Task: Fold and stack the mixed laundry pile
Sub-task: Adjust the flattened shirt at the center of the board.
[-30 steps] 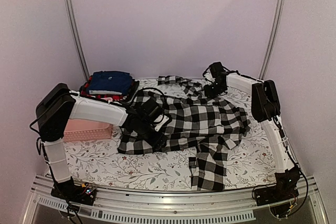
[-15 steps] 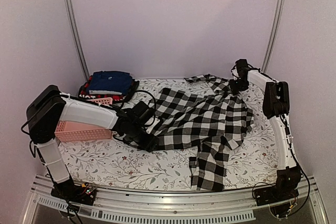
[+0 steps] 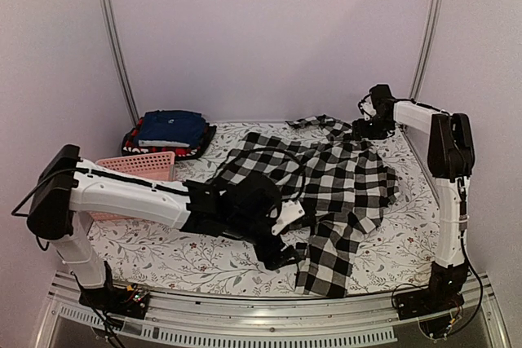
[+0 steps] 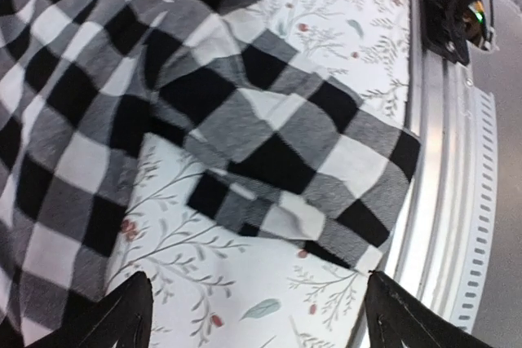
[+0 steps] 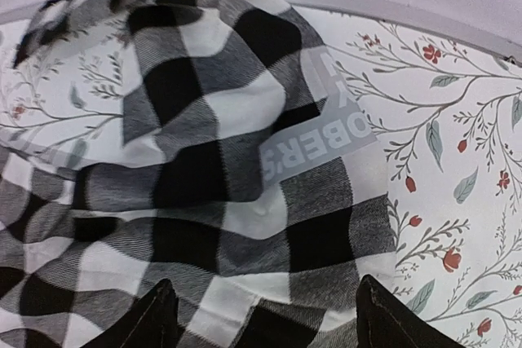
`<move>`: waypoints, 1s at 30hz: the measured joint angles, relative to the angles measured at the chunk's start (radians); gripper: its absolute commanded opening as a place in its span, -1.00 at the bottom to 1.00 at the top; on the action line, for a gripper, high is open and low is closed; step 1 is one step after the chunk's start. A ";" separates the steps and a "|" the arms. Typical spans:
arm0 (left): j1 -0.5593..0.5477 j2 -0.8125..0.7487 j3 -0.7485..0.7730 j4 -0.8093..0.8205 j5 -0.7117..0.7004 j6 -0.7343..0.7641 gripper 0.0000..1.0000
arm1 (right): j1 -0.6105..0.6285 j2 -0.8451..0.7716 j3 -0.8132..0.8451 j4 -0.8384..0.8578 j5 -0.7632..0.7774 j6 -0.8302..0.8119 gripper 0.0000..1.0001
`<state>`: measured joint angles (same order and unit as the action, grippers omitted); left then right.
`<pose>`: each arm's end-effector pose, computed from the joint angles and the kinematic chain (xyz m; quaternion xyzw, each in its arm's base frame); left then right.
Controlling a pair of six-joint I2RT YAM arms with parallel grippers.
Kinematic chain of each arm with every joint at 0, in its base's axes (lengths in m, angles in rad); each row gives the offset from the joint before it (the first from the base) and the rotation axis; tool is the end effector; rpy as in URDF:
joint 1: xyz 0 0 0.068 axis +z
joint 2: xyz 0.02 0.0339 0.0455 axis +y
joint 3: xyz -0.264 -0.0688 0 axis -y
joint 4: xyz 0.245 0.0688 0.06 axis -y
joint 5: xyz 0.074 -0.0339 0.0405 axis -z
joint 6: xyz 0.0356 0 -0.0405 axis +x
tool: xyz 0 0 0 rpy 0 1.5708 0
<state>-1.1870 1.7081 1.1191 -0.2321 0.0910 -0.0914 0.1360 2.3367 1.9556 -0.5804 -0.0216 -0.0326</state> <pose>0.1347 -0.3422 0.2087 0.4984 0.7849 -0.2522 0.2683 0.5106 0.0706 0.1785 -0.0835 0.9502 0.0258 0.2990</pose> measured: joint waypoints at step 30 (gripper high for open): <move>-0.019 0.126 0.171 0.089 0.406 0.220 -1.00 | 0.072 -0.999 -1.035 0.243 -0.356 0.174 0.59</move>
<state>-1.2060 1.8339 1.2900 -0.1432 0.4965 0.1291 0.2085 1.3380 0.9203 -0.3374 -0.3775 0.1413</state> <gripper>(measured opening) 0.007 0.723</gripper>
